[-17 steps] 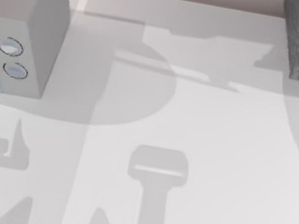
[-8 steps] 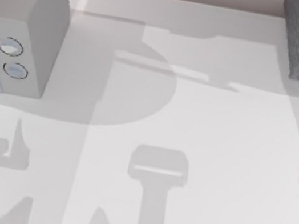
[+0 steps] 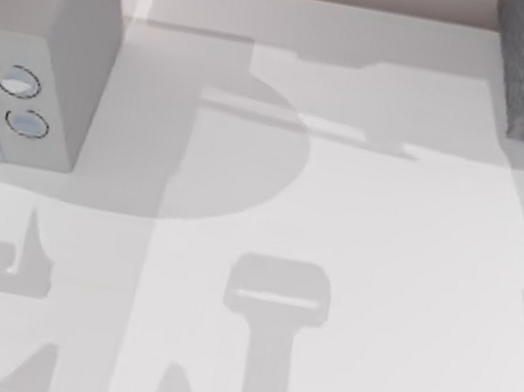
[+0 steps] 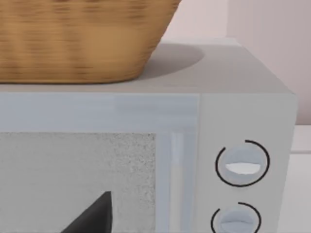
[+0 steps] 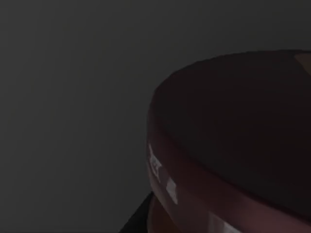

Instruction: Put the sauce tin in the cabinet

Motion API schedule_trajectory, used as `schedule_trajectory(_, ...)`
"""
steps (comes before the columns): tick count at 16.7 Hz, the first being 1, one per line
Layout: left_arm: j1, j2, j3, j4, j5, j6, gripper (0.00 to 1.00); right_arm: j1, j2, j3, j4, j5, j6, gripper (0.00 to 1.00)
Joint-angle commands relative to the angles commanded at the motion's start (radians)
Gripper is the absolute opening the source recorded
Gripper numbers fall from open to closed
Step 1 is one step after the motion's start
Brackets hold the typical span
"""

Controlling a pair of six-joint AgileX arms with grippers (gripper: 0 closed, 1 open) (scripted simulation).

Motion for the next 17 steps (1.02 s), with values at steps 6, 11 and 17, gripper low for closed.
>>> schedule_trajectory(6, 0.0, 0.0, 0.0, 0.0, 0.0, 0.0, 1.0, 0.0, 0.0, 0.0, 0.0, 0.0, 0.0, 0.53)
schedule_trajectory(11, 0.0, 0.0, 0.0, 0.0, 0.0, 0.0, 1.0, 0.0, 0.0, 0.0, 0.0, 0.0, 0.0, 0.9)
schedule_trajectory(17, 0.0, 0.0, 0.0, 0.0, 0.0, 0.0, 1.0, 0.0, 0.0, 0.0, 0.0, 0.0, 0.0, 1.0)
